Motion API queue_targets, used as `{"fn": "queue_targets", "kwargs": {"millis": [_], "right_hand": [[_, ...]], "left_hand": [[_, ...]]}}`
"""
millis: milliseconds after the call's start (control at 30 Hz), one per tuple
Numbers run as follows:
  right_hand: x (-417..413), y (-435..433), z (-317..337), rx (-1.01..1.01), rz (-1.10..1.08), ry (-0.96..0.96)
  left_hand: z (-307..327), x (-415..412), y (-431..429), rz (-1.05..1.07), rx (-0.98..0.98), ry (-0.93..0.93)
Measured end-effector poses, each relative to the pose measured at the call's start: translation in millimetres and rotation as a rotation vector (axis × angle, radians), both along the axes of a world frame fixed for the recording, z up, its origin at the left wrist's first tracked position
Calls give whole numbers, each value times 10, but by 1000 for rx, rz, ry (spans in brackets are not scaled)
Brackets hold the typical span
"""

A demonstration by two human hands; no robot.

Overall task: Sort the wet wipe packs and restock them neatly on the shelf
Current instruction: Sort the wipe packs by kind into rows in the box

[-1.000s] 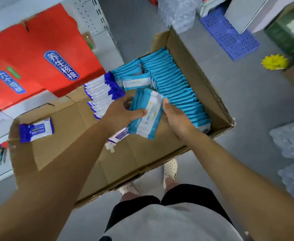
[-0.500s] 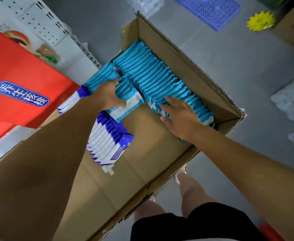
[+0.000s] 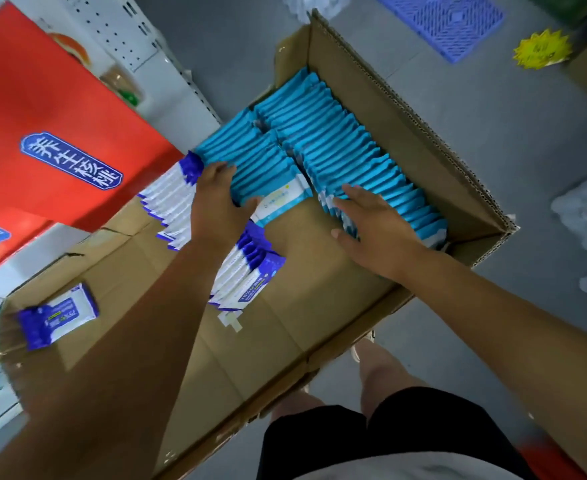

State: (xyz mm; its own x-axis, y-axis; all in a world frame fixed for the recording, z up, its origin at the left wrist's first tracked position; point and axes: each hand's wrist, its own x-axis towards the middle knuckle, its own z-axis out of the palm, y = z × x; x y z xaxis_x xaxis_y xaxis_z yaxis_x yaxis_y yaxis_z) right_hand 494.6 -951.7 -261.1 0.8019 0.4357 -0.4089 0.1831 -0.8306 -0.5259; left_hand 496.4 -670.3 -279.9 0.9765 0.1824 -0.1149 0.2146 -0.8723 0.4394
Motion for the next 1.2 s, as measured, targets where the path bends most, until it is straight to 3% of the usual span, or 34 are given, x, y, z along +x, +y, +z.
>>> {"fn": "queue_targets", "kwargs": {"millis": [100,233,633,800,933,1067,1200], "right_hand": [[-155,195,141,42,14,-23],[-499,673,327,78,87,-29],[-1966,2744,115,27,509,107],[-2145,3654,-154,-72,638,61],[-2123,4298,-325,-98,680,-31],[-2057,4731,-454,-163,791,-200],[-2045,4811,-633,-293,897,-126]], "left_hand": [[112,-469,192,71,-47,-95],[308,-1258,532,252,-65,-77],[355,-3818,1899,866,78,293],[223,-4408,2087,906,-227,465],[193,-4581,2000,1065,-568,337],[108,-4640,1962,1083,-610,293],[-11,-4712,2039,1085,-597,276]]}}
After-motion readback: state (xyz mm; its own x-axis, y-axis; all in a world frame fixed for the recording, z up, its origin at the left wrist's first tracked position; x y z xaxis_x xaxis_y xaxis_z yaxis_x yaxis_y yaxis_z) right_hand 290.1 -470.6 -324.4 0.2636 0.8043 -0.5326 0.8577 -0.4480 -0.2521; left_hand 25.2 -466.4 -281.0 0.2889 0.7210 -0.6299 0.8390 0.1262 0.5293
